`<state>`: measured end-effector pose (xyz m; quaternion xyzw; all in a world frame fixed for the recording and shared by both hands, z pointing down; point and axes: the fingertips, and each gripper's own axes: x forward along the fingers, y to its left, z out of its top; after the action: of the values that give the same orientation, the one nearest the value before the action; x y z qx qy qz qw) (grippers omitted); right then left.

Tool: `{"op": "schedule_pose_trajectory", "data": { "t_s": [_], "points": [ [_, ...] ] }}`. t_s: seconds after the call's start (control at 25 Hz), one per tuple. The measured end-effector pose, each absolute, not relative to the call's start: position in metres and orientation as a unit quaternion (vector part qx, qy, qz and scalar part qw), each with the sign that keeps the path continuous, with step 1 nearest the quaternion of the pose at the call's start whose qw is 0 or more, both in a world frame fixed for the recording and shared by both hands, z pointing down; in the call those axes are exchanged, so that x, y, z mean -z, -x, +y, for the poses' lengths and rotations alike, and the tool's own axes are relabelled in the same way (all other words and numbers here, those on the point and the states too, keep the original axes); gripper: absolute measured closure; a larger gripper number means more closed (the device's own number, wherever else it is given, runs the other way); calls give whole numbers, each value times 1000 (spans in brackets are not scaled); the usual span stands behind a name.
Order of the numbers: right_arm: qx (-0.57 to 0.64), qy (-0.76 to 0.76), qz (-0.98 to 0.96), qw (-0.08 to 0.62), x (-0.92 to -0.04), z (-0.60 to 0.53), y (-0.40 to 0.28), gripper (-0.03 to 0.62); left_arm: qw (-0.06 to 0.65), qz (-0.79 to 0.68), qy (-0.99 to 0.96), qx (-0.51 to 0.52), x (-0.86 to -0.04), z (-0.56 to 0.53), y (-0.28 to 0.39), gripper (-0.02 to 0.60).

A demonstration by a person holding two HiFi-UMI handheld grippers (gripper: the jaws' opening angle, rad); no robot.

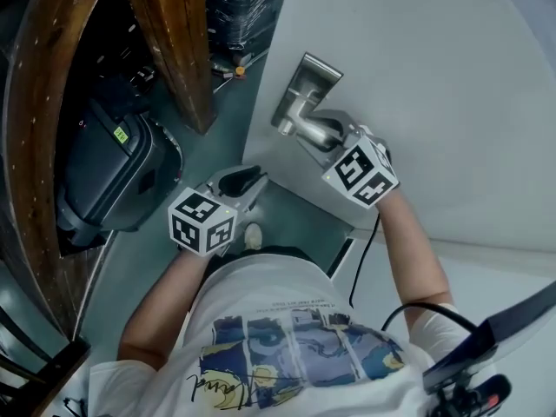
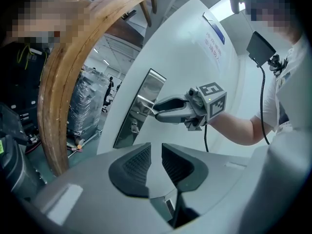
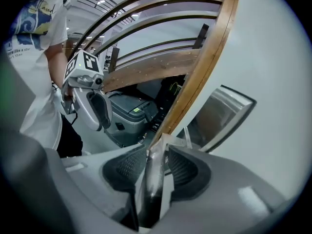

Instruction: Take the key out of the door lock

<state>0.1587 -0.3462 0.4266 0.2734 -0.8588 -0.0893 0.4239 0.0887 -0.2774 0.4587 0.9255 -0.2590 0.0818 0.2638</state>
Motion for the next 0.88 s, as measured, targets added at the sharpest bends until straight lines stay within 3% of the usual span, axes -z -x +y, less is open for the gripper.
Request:
{"op": "schedule_pose_trajectory", "data": {
  "t_s": [0.88],
  "points": [
    [55, -278, -880, 380, -439, -353, -155, 479, 357, -288, -889, -16, -486, -327, -120, 494]
  ]
}}
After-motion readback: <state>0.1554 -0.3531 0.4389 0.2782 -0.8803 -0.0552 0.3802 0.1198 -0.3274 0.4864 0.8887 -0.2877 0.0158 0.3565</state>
